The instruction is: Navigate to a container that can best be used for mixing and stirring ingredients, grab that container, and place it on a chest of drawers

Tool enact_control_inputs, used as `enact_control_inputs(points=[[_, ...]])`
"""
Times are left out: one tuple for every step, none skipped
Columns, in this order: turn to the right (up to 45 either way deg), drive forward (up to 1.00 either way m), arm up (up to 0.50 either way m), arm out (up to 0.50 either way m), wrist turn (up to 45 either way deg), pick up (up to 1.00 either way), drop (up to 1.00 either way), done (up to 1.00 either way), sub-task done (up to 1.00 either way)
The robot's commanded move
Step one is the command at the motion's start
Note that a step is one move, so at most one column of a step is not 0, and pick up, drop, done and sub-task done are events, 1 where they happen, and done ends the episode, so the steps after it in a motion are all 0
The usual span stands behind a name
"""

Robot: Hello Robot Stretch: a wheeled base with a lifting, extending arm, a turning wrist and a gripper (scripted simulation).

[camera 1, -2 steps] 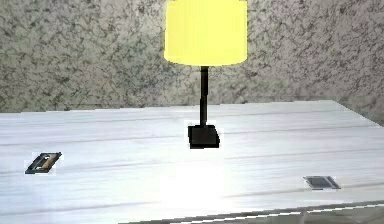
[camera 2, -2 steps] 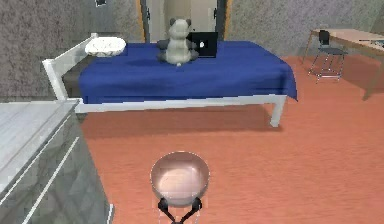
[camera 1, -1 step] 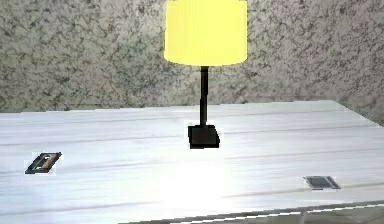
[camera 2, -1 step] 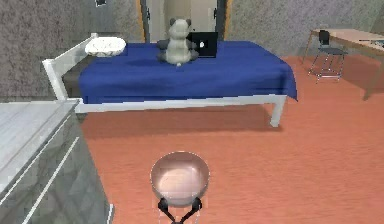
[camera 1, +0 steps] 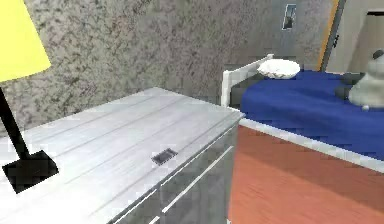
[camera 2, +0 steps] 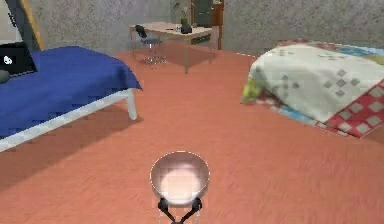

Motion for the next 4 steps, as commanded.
enact_control_inputs(points=[[45.0, 0.0, 0.0, 0.0, 0.0, 0.0, 0.0, 0.0, 0.0], [45.0, 0.0, 0.0, 0.0, 0.0, 0.0, 0.0, 0.0, 0.0], [39.0, 0.0, 0.0, 0.0, 0.0, 0.0, 0.0, 0.0, 0.0], [0.0, 0.2, 0.0, 0.0, 0.0, 0.0, 0.0, 0.0, 0.0]])
